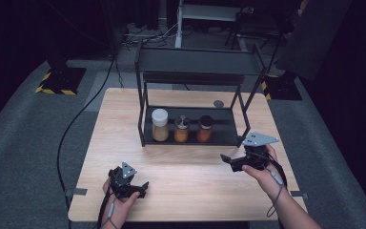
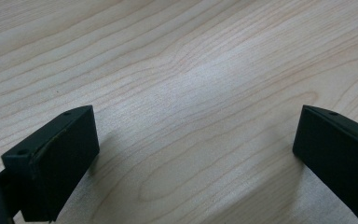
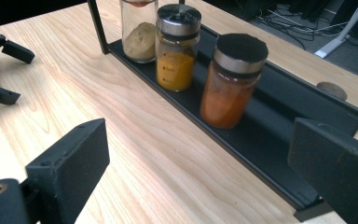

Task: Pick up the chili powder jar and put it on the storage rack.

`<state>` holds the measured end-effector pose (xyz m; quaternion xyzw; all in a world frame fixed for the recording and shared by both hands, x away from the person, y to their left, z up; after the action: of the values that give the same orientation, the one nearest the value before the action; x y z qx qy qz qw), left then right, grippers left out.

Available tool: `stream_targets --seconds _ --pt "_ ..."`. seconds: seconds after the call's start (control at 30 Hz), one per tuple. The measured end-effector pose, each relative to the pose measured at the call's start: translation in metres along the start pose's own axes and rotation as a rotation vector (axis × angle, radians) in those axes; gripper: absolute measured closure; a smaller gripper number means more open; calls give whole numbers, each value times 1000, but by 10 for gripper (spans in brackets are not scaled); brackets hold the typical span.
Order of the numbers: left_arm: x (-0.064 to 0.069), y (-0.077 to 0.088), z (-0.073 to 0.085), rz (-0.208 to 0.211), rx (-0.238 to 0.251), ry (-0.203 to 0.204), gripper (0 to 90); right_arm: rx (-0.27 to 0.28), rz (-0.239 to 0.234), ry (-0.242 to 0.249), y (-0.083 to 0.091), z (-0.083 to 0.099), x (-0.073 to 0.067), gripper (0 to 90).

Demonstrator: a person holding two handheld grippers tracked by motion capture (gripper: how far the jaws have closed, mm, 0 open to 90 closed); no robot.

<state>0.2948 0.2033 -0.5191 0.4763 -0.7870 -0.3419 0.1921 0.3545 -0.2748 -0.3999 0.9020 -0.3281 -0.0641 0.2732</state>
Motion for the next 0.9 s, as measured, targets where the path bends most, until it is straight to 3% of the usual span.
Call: stream_targets --seconds 0.4,0.67,0.9 --pt "0 0 0 0 0 -1 0 -17 -14 -14 -4 27 -1 40" --pt "0 0 0 0 0 -2 0 -70 -8 -12 -13 46 0 40" --pt "0 0 0 0 0 -3 0 -101 -18 -39 -19 62 1 40"
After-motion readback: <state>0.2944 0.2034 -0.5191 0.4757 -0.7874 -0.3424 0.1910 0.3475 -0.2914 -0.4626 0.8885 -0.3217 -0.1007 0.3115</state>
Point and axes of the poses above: each handheld gripper's, and its own axes: y roughly backward along the jaws, z roughly out of its underside, x roughly to its right, the point moved 9 cm from there along -y, roughly forward along the jaws, and after that the axes turned 2 degrees about -z, right-handed, at the moved point
